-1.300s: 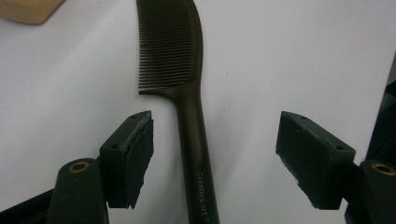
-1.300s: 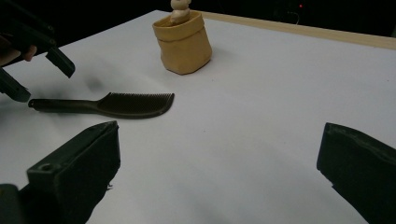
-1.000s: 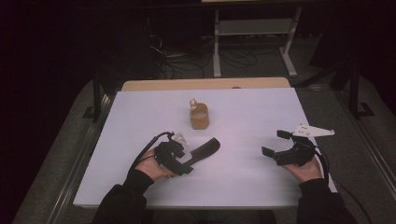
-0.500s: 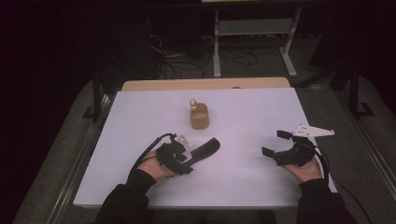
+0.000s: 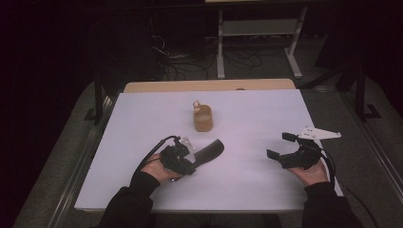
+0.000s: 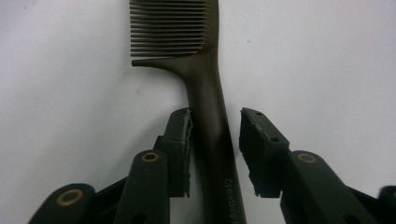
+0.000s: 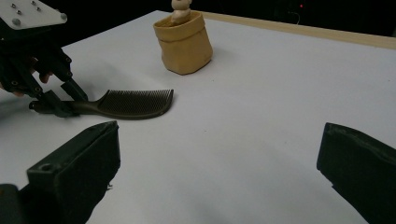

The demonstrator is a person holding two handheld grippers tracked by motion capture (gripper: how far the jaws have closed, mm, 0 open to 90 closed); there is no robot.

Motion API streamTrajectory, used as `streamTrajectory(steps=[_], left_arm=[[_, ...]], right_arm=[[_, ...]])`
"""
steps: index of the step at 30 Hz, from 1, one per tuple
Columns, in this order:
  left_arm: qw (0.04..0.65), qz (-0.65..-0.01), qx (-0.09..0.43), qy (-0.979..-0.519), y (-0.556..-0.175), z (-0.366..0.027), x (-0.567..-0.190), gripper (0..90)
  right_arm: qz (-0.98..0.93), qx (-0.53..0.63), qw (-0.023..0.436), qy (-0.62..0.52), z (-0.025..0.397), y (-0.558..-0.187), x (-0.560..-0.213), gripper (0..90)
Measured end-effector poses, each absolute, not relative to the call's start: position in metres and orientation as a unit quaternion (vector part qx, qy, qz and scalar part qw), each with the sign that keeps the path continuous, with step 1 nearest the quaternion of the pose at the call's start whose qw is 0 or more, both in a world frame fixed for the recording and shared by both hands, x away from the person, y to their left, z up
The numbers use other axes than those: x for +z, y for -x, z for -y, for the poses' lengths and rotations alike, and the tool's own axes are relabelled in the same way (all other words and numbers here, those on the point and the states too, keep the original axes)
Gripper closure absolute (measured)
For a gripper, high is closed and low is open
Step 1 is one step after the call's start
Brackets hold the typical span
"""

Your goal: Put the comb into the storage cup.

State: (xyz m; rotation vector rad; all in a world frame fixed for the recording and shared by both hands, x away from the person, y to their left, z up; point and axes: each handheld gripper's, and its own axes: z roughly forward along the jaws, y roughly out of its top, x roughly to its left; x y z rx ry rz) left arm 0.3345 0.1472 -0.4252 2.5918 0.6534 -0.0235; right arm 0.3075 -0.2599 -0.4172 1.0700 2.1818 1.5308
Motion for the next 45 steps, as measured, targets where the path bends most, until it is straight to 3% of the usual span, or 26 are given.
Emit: streamTrajectory(steps=[13, 31, 45], left_arm=[[0.235, -0.244, -0.002, -0.941, -0.335, -0.148, -0.426, 73.0], [0.262, -0.241, 0.009, -0.935, -0.334, -0.153, -0.418, 73.5], [0.306, -0.235, 0.021, -0.922, -0.336, -0.161, -0.383, 73.4]], right_arm=[[-0.753, 0.528, 0.134, -0.369, 0.259, -0.307, -0.417, 0.0], [-0.753, 0.528, 0.135, -0.369, 0.26, -0.308, -0.417, 0.0], [-0.754, 0.526, 0.134, -0.37, 0.26, -0.308, -0.417, 0.0]])
